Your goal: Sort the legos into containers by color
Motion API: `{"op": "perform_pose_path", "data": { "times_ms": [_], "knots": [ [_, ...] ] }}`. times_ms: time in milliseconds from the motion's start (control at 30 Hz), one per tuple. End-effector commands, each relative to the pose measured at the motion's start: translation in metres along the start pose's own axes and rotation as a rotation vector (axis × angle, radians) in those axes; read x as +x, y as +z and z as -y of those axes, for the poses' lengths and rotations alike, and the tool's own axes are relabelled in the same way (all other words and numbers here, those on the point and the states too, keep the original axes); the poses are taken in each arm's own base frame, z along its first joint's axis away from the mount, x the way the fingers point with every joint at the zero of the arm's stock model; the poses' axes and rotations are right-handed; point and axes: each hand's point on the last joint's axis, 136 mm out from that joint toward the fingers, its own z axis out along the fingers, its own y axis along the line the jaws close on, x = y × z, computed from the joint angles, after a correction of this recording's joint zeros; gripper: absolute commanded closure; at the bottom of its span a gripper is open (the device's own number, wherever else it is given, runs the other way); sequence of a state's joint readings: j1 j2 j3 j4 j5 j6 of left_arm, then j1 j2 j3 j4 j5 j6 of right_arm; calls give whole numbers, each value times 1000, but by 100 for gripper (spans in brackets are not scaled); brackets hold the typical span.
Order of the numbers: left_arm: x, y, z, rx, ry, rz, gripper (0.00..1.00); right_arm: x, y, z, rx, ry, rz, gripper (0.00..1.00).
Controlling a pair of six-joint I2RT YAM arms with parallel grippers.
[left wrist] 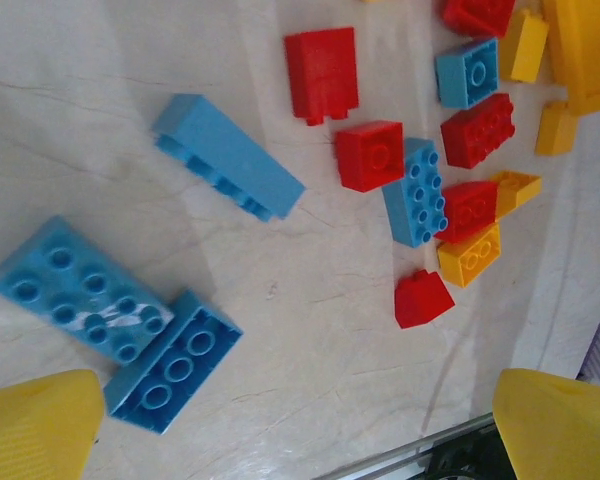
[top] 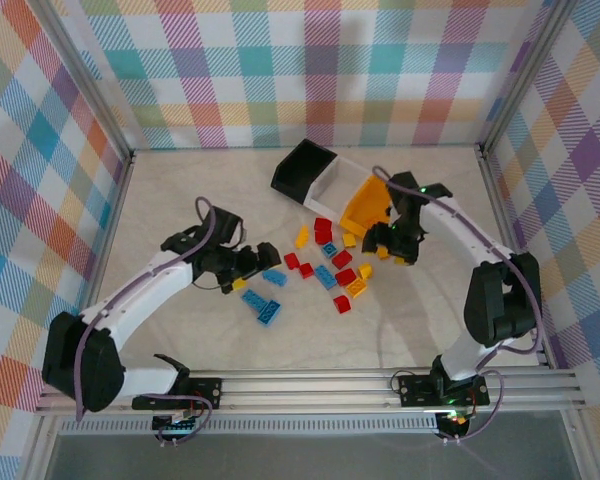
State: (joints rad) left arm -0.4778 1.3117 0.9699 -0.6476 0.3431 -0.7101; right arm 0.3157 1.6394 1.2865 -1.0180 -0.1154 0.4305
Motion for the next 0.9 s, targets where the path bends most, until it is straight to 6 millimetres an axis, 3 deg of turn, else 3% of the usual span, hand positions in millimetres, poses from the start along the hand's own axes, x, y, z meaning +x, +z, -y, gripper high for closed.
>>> {"op": "perform_pose_path", "data": {
  "times_ms": [0, 133, 333, 867],
  "knots": [
    [-7, 2, 27, 42, 79, 18, 0, 13, 23, -3, 17, -120, -62, 29],
    [-3, 6, 32, 30, 98, 7, 0, 13, 41, -7, 76, -216, -99, 34],
    [6, -3, 19, -5, 100, 13, 0, 3, 62, -4, 124, -232, -121, 38],
    [17, -13, -5, -65, 86, 26, 0, -28, 81, -5, 194, -242, -109, 46]
  ]
}}
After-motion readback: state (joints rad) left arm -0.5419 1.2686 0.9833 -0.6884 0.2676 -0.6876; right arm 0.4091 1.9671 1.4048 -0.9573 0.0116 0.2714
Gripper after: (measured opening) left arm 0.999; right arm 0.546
